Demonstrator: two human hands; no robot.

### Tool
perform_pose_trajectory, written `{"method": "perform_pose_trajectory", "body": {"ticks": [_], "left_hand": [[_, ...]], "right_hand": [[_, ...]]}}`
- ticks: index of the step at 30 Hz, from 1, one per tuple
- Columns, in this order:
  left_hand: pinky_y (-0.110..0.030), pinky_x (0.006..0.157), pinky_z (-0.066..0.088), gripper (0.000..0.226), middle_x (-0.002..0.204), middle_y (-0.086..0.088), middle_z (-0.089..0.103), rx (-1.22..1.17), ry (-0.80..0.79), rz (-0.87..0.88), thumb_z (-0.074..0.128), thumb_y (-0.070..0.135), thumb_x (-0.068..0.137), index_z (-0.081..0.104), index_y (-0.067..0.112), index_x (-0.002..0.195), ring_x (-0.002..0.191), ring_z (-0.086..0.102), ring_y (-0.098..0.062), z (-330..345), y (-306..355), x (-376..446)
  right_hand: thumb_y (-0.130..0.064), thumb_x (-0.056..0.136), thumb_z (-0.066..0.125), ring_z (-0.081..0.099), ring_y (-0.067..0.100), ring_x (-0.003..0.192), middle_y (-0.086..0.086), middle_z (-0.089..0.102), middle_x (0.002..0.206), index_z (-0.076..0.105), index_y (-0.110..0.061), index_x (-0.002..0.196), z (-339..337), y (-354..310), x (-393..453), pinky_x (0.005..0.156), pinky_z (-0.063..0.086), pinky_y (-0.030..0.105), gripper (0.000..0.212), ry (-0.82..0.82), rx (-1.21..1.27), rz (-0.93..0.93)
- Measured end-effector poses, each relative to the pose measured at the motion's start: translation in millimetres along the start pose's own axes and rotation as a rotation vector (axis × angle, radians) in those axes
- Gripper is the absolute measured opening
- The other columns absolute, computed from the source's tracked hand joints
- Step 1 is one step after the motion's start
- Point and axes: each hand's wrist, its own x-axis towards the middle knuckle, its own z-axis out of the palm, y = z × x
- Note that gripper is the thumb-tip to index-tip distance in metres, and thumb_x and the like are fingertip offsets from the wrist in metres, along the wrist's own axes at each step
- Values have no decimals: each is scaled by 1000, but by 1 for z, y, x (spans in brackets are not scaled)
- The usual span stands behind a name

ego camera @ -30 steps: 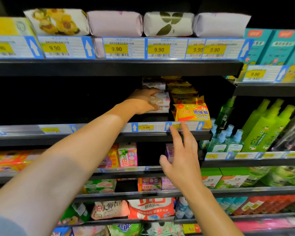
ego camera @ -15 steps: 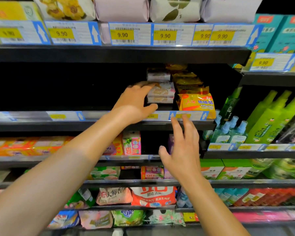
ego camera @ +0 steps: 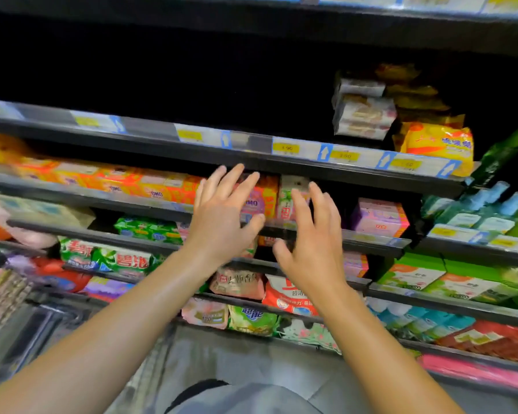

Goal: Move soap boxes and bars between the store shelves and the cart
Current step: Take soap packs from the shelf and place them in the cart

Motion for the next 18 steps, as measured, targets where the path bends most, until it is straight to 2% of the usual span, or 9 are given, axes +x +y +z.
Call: {"method": "perform_pose_trajectory", "body": {"ticks": [2, 5, 10, 14, 16, 18], "left_hand": [[-52, 121, 11, 71, 162, 0, 20, 63, -70, -75, 48, 53, 89, 28, 30, 153, 150, 9, -25, -3, -28, -28], [-53, 120, 12, 72, 161, -2, 24, 97, -127, -182, 44, 57, 85, 33, 30, 152, 149, 13, -28, -11, -74, -80], [-61, 111, 29, 72, 150, -8, 44, 154, -209, -347, 44, 58, 79, 49, 24, 143, 140, 33, -36, -37, -148, -185], [-60, 104, 39, 71, 140, -11, 55, 195, -243, -473, 44, 57, 74, 59, 21, 134, 130, 48, -38, -66, -198, -268], [-60, 102, 40, 72, 139, -11, 57, 219, -261, -536, 43, 57, 73, 60, 21, 133, 128, 50, -38, -81, -220, -306], [-61, 102, 41, 74, 139, -11, 56, 229, -269, -610, 42, 59, 74, 59, 20, 134, 128, 49, -39, -97, -242, -342]], "right_hand": [[-36, 83, 67, 7, 30, 151, 6, 12, 163, 29, -18, 154, 19, -20, -8, 122, 18, 48, 82, -56, -13, -30], [-41, 83, 66, 12, 35, 150, 10, 19, 163, 32, -16, 153, 52, -58, -24, 122, 18, 49, 81, -141, -42, -99], [-47, 79, 56, 27, 40, 144, 15, 36, 155, 43, -11, 146, 112, -137, -67, 116, 30, 55, 77, -271, -43, -246], [-51, 76, 51, 28, 39, 145, 15, 37, 155, 43, -11, 147, 157, -204, -106, 117, 28, 52, 81, -406, -80, -347], [-55, 79, 41, 24, 37, 147, 13, 32, 158, 36, -13, 151, 179, -238, -121, 118, 25, 53, 83, -505, -128, -433], [-56, 80, 44, 21, 37, 148, 12, 30, 159, 33, -14, 152, 197, -273, -132, 119, 22, 53, 84, -570, -134, -489]]}}
